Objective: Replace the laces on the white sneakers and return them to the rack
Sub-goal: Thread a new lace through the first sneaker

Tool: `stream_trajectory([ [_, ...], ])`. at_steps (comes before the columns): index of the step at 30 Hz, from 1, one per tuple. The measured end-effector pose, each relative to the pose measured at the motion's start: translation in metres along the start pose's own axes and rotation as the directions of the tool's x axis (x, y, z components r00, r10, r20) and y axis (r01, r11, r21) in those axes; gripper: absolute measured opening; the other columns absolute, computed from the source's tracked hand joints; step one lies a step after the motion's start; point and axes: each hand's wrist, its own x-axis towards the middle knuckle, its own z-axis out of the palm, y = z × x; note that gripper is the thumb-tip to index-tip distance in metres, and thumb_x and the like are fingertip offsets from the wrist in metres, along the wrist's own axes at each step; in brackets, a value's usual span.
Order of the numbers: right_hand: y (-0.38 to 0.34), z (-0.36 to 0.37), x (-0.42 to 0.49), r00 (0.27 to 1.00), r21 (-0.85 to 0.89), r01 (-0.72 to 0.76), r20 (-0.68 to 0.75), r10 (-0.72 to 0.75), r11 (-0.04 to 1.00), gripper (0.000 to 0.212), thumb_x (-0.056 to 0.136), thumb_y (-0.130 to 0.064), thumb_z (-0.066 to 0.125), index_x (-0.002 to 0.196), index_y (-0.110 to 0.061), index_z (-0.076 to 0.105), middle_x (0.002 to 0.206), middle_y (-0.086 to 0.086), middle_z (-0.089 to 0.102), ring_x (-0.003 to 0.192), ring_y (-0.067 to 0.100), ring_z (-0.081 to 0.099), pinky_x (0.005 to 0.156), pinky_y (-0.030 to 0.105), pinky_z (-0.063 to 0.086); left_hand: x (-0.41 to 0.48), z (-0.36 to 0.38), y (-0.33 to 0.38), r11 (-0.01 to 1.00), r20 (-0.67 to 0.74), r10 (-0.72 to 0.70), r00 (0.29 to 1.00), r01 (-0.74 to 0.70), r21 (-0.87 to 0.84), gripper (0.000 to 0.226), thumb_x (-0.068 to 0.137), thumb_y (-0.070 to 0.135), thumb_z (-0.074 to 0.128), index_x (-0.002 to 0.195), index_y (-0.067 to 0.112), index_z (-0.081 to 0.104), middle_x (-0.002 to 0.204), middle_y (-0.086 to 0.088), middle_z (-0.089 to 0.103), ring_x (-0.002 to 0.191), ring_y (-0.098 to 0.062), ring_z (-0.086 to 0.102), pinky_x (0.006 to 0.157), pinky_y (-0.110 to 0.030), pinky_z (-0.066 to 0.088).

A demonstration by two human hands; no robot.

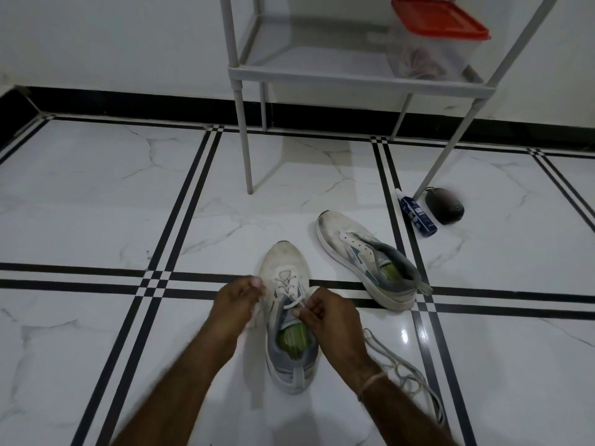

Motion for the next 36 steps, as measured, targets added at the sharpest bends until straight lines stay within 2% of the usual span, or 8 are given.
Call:
stream_trajectory([
  [3,-0.001,0.0,0.001,1.0,-0.009,0.011,-0.002,-0.011,1.0,0.025,0.086,-0.04,0.079,0.076,-0.029,0.058,0.071,-0.007,0.065,0.07,0.007,0.06,0.06,0.016,0.041,0.006,-0.012,0.022,0.662,-0.028,-0.178,0.984,0.099,-0.743,0.036,0.103,0.002,0.036,0.073,0.019,0.045,0.063,0.002,0.059,0.054,-0.011,0.059,0.058,-0.026,0.055],
  [7,0.0,0.001,0.002,1.0,-0.049,0.01,0.012,-0.01,0.999,0.026,0.086,-0.044,0.077,0.077,-0.028,0.058,0.073,-0.008,0.066,0.071,0.007,0.061,0.061,0.018,0.042,-0.001,-0.021,0.009,0.985,-0.115,0.136,0.984,-0.122,0.121,0.024,0.105,0.029,0.052,0.083,0.019,0.05,0.067,0.004,0.052,0.057,-0.013,0.048,0.054,-0.024,0.045],
  [11,0.003,0.001,0.004,1.0,-0.058,0.018,-0.006,-0.018,0.998,0.026,0.085,-0.041,0.08,0.077,-0.027,0.058,0.071,-0.011,0.064,0.069,0.005,0.06,0.059,0.017,0.041,-0.003,-0.01,-0.024,0.554,0.306,0.293,0.906,-0.421,0.718,0.018,0.089,0.041,0.074,0.082,0.03,0.061,0.081,0.011,0.067,0.078,-0.008,0.063,0.069,-0.027,0.046],
  [15,0.005,-0.001,0.005,1.0,-0.048,0.017,0.007,-0.017,0.999,0.025,0.087,-0.042,0.077,0.078,-0.027,0.059,0.073,-0.008,0.066,0.07,0.006,0.062,0.062,0.021,0.045,0.001,-0.004,-0.012,0.99,-0.051,0.089,0.995,-0.083,0.118,0.021,0.101,0.022,0.059,0.084,0.015,0.068,0.091,-0.002,0.076,0.071,-0.013,0.065,0.056,-0.023,0.044],
  [18,0.008,0.0,0.006,1.0,-0.047,0.01,-0.012,-0.01,0.999,0.027,0.087,-0.042,0.077,0.077,-0.025,0.059,0.07,-0.006,0.065,0.068,0.009,0.061,0.062,0.027,0.048,0.007,-0.011,0.004,0.808,-0.05,-0.174,0.984,0.113,-0.579,0.026,0.108,0.015,0.04,0.085,0.013,0.052,0.084,-0.007,0.065,0.064,-0.013,0.071,0.037,-0.014,0.037],
  [22,0.006,0.002,0.009,1.0,-0.095,0.005,0.007,-0.005,0.995,0.027,0.088,-0.042,0.076,0.076,-0.028,0.057,0.07,-0.009,0.063,0.068,0.007,0.06,0.064,0.028,0.05,-0.006,-0.008,-0.012,0.997,-0.123,-0.072,0.99,0.072,-0.005,0.026,0.107,0.024,0.046,0.082,0.017,0.047,0.07,-0.001,0.05,0.057,-0.012,0.051,0.046,-0.02,0.036],
  [27,0.007,-0.001,0.008,1.0,-0.103,0.004,0.01,-0.003,0.995,0.028,0.088,-0.044,0.075,0.075,-0.028,0.057,0.07,-0.008,0.064,0.068,0.008,0.061,0.064,0.029,0.05,-0.009,0.0,-0.035,0.731,0.149,0.309,0.939,-0.335,0.594,0.018,0.095,0.029,0.067,0.079,0.021,0.066,0.072,0.007,0.066,0.067,-0.007,0.059,0.062,-0.016,0.043],
  [36,0.0,-0.001,0.003,1.0,-0.155,-0.005,0.023,0.009,0.988,0.027,0.09,-0.044,0.072,0.077,-0.028,0.056,0.071,-0.009,0.062,0.068,0.006,0.058,0.058,0.019,0.035,-0.021,0.008,-0.053,0.963,-0.075,0.015,0.997,0.006,0.269,0.014,0.099,0.023,0.063,0.089,0.017,0.07,0.084,0.001,0.071,0.082,-0.018,0.065,0.071,-0.026,0.052],
])
